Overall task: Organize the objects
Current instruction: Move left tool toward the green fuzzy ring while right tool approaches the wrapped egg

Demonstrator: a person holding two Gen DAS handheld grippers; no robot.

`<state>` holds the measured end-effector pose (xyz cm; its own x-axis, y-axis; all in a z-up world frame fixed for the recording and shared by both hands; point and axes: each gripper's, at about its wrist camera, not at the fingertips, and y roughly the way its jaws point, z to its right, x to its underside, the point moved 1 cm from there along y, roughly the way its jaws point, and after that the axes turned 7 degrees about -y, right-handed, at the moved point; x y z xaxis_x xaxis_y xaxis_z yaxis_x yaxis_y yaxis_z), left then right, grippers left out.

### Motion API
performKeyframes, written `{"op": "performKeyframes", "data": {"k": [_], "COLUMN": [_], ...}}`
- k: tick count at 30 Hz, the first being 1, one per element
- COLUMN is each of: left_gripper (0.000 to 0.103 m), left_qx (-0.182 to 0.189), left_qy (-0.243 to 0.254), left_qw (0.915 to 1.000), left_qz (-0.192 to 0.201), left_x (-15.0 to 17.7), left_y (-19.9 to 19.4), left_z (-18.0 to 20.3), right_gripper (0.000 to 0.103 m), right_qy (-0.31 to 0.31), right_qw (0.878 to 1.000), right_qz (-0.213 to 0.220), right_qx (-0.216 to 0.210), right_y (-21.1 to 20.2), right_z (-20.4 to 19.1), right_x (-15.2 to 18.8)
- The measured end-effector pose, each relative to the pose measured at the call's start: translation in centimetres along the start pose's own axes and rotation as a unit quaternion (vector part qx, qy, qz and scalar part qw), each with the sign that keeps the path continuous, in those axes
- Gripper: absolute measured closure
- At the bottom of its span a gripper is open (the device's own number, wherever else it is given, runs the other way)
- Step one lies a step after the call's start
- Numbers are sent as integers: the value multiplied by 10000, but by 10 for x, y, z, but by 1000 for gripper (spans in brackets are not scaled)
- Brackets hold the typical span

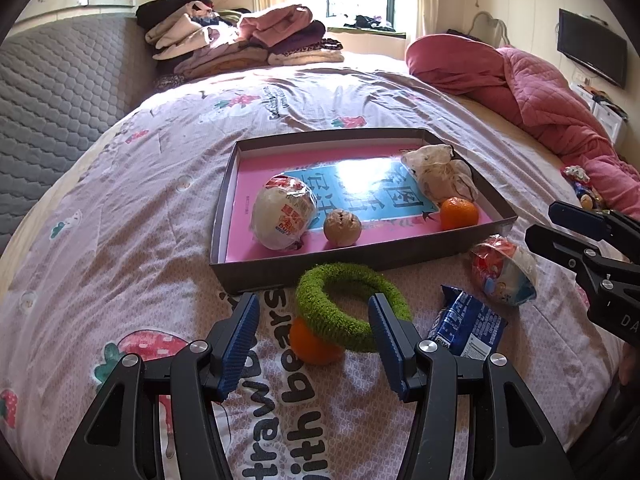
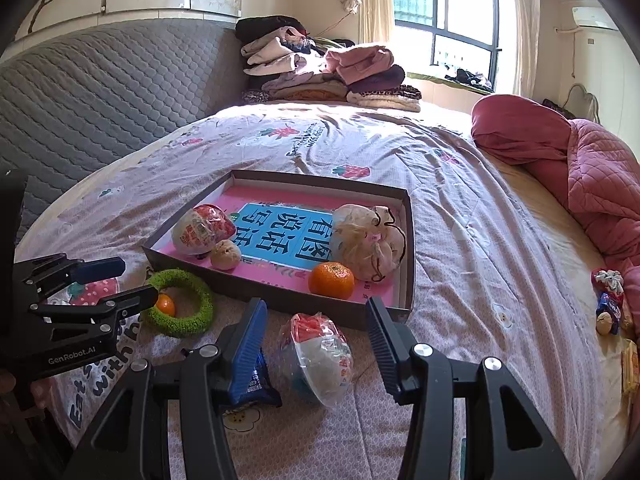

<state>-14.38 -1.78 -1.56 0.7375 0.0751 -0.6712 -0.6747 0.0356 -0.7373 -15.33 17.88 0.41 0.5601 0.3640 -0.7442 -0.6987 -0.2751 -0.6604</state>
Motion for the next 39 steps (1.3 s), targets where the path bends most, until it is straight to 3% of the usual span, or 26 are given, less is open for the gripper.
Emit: {"op": "performKeyframes", "data": {"k": [20, 39], "left_gripper": [45, 45], "left_qx": [-86, -139], "left_qy": [90, 158], "left_qw": [9998, 9995], "left_qz": [-176, -221], "left_x": [13, 16], "left_y": [9, 21], "left_z": [4, 3], "right_gripper": [52, 52], "right_qy": [94, 8], "right_qw": [9999, 9988], "right_qz": [-96, -493], "right_qx": [28, -2], "right_y": [-2, 26], "right_z": [3, 0], "right_x": [13, 28]}}
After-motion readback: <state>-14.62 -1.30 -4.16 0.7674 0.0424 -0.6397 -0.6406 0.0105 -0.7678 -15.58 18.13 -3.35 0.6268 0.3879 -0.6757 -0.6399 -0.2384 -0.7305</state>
